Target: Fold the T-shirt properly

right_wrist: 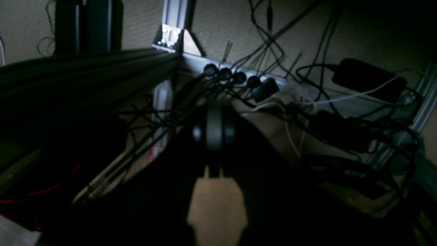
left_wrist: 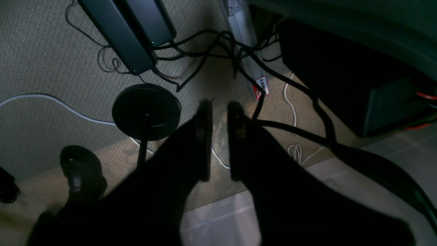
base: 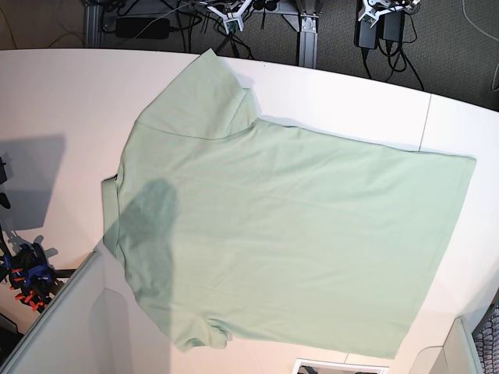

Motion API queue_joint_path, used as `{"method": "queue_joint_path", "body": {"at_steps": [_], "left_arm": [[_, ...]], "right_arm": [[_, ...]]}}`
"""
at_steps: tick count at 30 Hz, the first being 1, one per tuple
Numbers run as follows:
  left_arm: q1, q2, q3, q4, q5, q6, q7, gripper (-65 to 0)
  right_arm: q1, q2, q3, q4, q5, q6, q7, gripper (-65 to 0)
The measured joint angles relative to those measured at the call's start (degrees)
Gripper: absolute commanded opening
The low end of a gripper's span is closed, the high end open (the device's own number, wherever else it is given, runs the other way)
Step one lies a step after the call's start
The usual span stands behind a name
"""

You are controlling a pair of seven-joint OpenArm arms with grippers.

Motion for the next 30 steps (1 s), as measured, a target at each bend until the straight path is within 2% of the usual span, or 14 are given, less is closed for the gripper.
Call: {"method": "queue_joint_path", "body": {"at_steps": [6, 11, 13, 16, 17, 18, 20, 21, 22, 30], "left_arm": [[0.00, 0.00, 0.00, 0.00, -0.02, 0.00, -0.02, -56.4], [0.13, 0.00, 0.00, 0.02, -0.04, 0.00, -0.02, -42.0], [0.11, 0.00, 0.02, 0.02, 0.00, 0.00, -0.04, -41.7], [0.13, 0.00, 0.02, 0.04, -0.02, 0.00, -0.09, -41.8], [0.13, 0.00, 0.02, 0.04, -0.02, 0.00, -0.42, -42.5], [0.13, 0.00, 0.02, 0.04, 0.00, 0.00, -0.52, -44.6], [0.13, 0.00, 0.02, 0.04, 0.02, 0.00, -1.14, -54.5], [0.11, 0.00, 0.02, 0.04, 0.09, 0.00, -1.11, -58.5], [0.11, 0.00, 0.02, 0.04, 0.17, 0.00, -1.09, -59.8], [0.13, 0.00, 0.02, 0.04, 0.20, 0.02, -1.07, -59.6]], "right_arm": [[0.00, 0.00, 0.00, 0.07, 0.00, 0.00, -0.02, -65.0], [0.00, 0.00, 0.00, 0.15, 0.00, 0.00, 0.00, -40.7], [0.00, 0.00, 0.00, 0.15, 0.00, 0.00, 0.39, -37.6], [0.00, 0.00, 0.00, 0.15, 0.00, 0.00, 1.07, -38.0], [0.00, 0.00, 0.00, 0.15, -0.02, 0.00, 1.05, -40.6], [0.00, 0.00, 0.00, 0.22, -0.66, 0.00, 1.05, -45.4], [0.00, 0.00, 0.00, 0.22, -2.89, 0.00, 1.07, -56.3], [0.00, 0.00, 0.00, 0.22, -2.93, 0.00, 1.05, -60.5], [0.00, 0.00, 0.00, 0.22, -3.02, 0.00, 1.05, -63.1], [0.00, 0.00, 0.00, 0.22, -3.02, 0.00, 1.05, -64.0]]}}
